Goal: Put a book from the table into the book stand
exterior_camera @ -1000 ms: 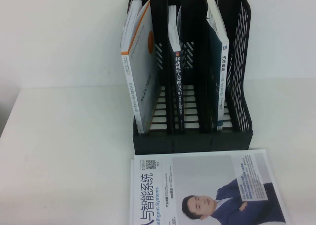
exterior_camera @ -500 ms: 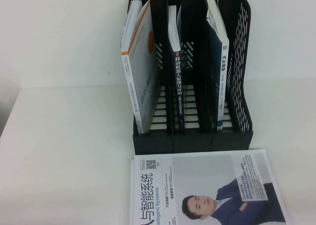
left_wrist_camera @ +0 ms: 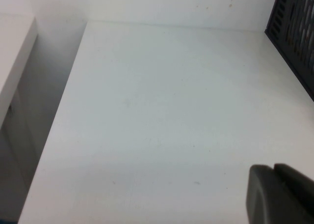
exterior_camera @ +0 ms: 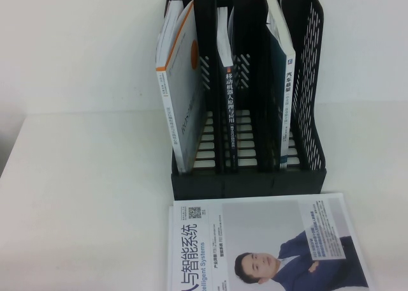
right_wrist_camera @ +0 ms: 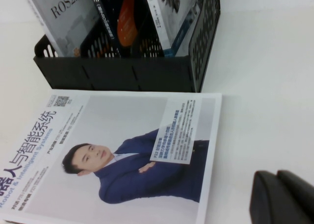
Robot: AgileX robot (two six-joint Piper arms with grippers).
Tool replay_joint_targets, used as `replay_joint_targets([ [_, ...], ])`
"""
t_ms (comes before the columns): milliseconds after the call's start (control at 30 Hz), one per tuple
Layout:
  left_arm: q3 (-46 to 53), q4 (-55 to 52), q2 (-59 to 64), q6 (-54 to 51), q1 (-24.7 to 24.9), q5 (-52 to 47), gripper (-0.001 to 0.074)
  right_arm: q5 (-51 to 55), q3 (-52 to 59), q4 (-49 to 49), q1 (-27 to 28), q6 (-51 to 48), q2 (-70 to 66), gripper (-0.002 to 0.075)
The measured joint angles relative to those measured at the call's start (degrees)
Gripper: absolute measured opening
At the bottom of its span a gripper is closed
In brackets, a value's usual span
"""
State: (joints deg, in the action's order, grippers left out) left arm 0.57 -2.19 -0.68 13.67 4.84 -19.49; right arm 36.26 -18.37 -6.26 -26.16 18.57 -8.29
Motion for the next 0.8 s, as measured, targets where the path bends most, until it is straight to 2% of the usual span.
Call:
replay_joint_targets([
  [133,0.0,-0.1,0.0,0.1,0.0,0.0,-0.0003,-1.3,0.0,-5.1,2.3,0.1,1.7,-0.0003],
  [400,0.0,-0.1,0.0,0.1,0.0,0.0,-0.0003,-14.8,6.0,-3.8,21.6,-10.3,6.1,-0.0003],
  [500,0.0,-0.1,-0.1,0.1,0.0,0.0,-0.0003,-19.5,11.4,-3.6,26.1,-11.4,8.5,-0.0003],
  [667,0.0,-0.1,-0.1,0.1,0.0,0.0,-0.0003,-21.3,19.1,-3.2,27.2,-8.6,8.9,-0.0003],
  [800,0.0,-0.1,-0.1,0.1,0.0,0.0,-0.0002,-17.1,19.8,-2.5,27.2,-4.7,8.9,-0.0003],
])
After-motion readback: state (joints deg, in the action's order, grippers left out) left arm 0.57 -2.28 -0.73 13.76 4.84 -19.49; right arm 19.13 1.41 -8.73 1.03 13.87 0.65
